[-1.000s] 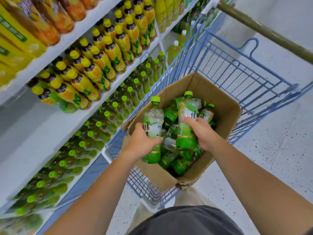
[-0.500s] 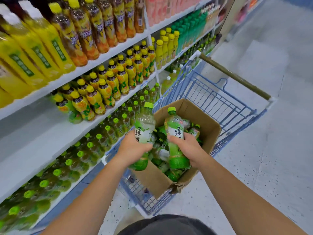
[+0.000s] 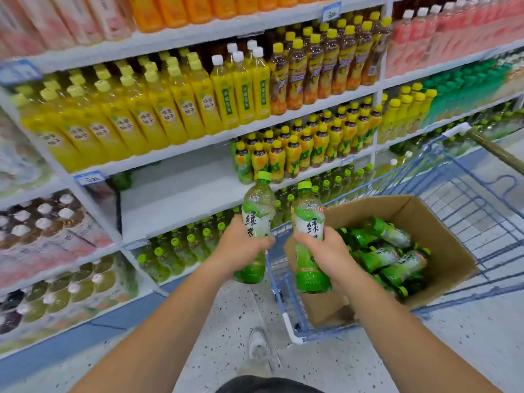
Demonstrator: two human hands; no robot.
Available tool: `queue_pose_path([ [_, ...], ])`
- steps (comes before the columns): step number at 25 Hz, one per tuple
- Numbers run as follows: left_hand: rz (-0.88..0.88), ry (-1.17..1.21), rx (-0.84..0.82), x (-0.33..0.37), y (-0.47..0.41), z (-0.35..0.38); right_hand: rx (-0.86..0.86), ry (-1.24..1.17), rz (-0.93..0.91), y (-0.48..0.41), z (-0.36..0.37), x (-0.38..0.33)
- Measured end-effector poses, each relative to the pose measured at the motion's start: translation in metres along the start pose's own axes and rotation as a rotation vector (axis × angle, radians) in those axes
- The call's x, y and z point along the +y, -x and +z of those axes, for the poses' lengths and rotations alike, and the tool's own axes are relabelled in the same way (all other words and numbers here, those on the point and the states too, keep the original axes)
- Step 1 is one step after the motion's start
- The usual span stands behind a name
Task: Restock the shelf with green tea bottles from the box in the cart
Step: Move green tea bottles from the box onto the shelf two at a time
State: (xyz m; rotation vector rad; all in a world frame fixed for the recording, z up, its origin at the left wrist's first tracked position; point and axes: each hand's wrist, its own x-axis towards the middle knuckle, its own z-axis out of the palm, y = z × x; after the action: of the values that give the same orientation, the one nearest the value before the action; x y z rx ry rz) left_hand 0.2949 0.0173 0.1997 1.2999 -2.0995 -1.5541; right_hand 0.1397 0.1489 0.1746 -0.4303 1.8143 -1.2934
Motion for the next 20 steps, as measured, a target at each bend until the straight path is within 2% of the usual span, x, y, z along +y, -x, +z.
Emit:
queue_pose_path([
  [4,0.005,0.017,0.074,-0.017,0.02,-0.038,-0.083,0.121,-0.053,0.002,0.037,-0.012],
  [8,-0.077,0.045,0.232,-0.035,0.026,-0.079,-0.129,0.171,-0.102,-0.009,0.073,-0.028],
  [12,-0.17,0.072,0.316,-0.057,0.025,-0.127,-0.185,0.195,-0.154,-0.028,0.123,-0.048],
  [20,-0.108,0.05,0.475,-0.106,-0.018,-0.229,-0.218,0.274,-0.255,-0.089,0.253,-0.083],
])
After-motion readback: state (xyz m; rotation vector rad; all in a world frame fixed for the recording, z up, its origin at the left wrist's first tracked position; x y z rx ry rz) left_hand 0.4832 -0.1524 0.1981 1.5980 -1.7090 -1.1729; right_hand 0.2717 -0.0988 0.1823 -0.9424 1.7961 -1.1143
